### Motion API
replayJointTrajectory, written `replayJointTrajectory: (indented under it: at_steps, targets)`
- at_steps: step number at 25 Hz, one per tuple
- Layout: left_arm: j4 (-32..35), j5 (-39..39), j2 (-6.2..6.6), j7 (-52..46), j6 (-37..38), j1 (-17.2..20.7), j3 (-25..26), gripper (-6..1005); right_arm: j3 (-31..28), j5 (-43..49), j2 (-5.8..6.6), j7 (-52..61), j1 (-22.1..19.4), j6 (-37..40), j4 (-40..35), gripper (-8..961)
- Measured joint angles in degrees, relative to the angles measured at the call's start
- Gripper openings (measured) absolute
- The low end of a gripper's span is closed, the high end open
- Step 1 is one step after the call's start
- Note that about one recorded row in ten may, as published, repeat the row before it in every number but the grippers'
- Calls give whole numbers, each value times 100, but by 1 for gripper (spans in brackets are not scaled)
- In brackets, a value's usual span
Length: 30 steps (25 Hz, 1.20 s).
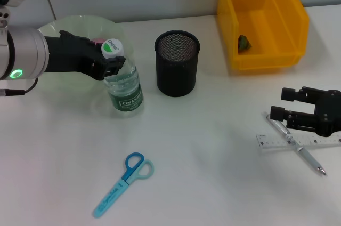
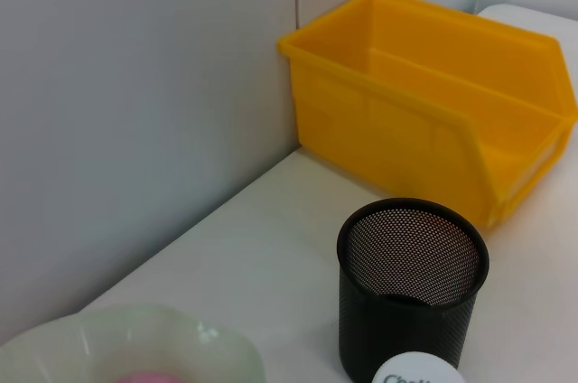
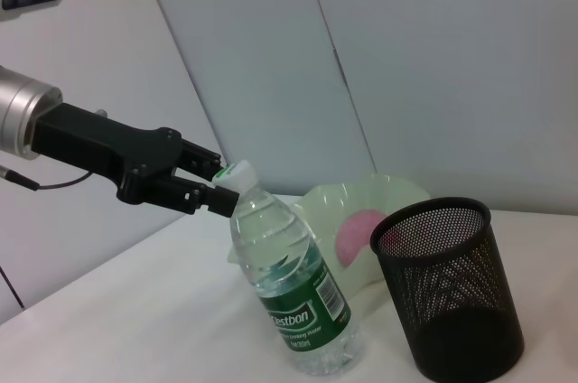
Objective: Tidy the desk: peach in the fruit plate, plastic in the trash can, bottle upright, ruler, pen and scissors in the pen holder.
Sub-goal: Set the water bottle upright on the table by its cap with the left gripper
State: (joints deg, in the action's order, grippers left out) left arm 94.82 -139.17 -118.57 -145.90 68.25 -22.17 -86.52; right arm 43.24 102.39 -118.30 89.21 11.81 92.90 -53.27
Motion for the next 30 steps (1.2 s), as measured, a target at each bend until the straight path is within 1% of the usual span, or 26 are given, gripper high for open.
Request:
replayJointTrajectory:
  at_steps: [16,30]
  targets:
    - [75,-23,9,1,64,-113,5,427,0,0,0,3,6,5,-1,739]
    - [-76,-2,9,0,10,-145,67,413,0,0,0,9,11,18,1,739]
